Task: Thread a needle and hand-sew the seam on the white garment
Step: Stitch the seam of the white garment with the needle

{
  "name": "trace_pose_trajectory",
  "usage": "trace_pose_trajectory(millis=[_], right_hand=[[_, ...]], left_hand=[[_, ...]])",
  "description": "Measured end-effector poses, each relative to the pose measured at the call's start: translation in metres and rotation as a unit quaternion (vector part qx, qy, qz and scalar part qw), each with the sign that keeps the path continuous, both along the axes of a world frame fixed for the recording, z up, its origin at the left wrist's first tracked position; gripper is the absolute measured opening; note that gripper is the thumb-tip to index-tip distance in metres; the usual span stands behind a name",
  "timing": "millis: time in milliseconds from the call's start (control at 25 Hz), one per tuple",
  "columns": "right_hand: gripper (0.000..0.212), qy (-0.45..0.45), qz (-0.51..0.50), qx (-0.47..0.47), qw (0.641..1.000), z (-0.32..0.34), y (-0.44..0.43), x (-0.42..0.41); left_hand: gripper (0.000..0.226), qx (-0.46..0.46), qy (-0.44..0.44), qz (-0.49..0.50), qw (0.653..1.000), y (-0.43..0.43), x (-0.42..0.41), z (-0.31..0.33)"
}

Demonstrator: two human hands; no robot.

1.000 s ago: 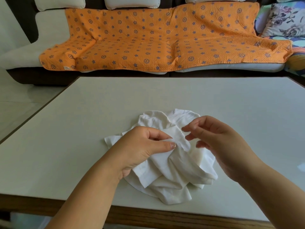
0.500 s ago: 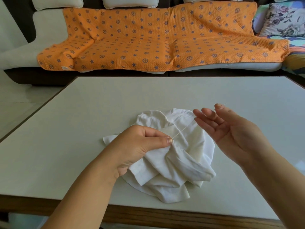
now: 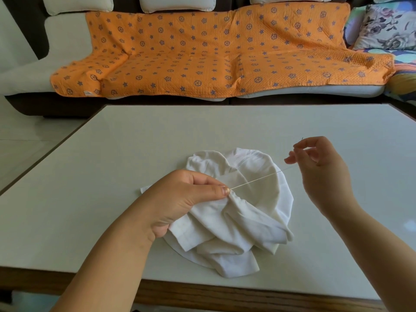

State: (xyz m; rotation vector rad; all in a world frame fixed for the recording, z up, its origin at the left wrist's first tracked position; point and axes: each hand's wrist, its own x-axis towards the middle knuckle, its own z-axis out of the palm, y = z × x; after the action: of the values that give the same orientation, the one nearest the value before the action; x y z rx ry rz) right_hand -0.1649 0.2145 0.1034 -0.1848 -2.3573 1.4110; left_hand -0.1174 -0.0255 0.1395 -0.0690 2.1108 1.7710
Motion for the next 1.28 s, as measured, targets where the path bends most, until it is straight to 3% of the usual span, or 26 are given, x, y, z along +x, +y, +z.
trace_pose_trajectory(millis=[280, 520, 680, 800, 1080, 1280], right_hand=[[0.008, 0.007, -0.002, 0.057, 0.998, -0.006, 0.006, -0.005], [0.008, -0.012, -0.001, 0.040, 0.999, 0.001, 0.001, 0.000], [0.010, -0.064, 0.138, -0.047, 0.987, 0.012, -0.035, 0.031], [0.012, -0.052, 0.207, -0.052, 0.976, 0.008, -0.059, 0.053], [0.004, 0.006, 0.211, 0.043, 0.976, 0.009, -0.056, 0.053], [0.010, 0.028, 0.212, 0.107, 0.971, 0.014, -0.044, 0.050]], left_hand=[[0.007, -0.014, -0.006, -0.011, 1.000, -0.002, 0.002, 0.002], [0.007, -0.024, -0.002, -0.020, 1.000, -0.002, 0.003, 0.002], [0.006, -0.012, 0.030, -0.013, 0.999, 0.002, 0.002, 0.001], [0.011, 0.002, 0.058, -0.005, 0.998, 0.004, 0.000, -0.001], [0.019, 0.004, 0.073, -0.011, 0.997, 0.005, 0.000, -0.003], [0.016, -0.029, 0.076, -0.021, 0.996, 0.004, -0.001, -0.002]])
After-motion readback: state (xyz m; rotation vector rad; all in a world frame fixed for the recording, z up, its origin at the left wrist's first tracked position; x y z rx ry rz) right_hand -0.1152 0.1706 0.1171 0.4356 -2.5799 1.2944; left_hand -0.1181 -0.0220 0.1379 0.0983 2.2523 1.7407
